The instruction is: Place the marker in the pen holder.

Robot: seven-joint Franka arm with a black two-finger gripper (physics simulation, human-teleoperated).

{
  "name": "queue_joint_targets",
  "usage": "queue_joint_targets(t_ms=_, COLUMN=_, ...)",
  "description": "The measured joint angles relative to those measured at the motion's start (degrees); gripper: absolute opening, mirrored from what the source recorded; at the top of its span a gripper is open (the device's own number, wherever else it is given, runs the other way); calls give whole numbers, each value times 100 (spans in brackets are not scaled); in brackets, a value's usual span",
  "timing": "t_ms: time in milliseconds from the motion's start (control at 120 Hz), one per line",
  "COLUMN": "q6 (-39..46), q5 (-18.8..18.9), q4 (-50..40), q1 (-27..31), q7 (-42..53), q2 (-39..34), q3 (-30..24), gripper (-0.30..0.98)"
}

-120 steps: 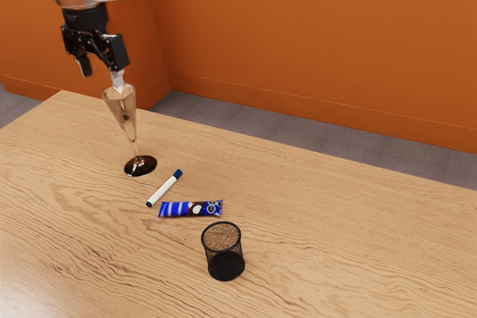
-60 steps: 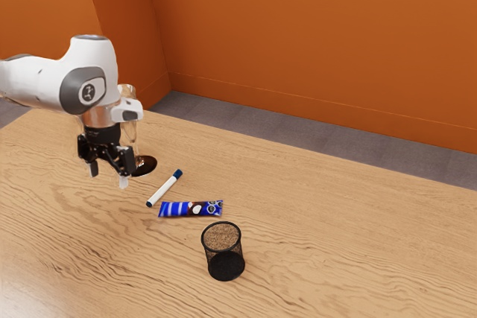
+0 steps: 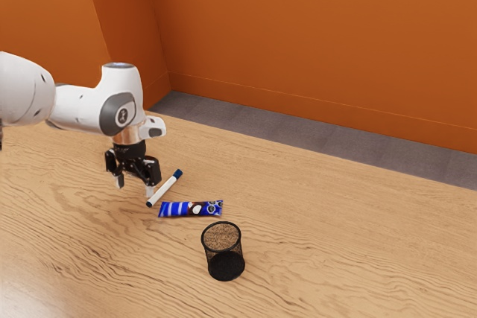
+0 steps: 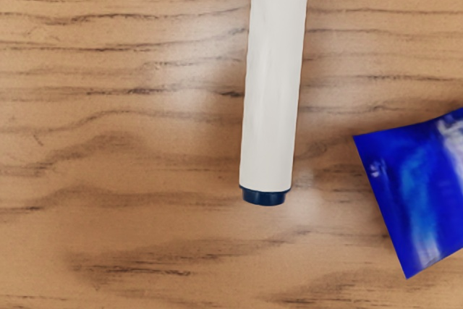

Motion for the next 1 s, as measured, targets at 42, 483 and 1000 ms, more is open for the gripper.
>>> queue_joint_targets(t_ms=42, q6=46, q5=-30, q4=89, q1=2, q7=8, q2=108, q3=0, gripper=67)
queue_joint_targets(t_ms=483, q6=382, q5=-193, q4=486, q1=10, q7=146, q2=692, q3=-1, gripper=55)
queue_joint_targets(t_ms=1000, q6=432, q5=-299, q4=511, q1=15, q7=257, q2=889, q3=-7, gripper=28)
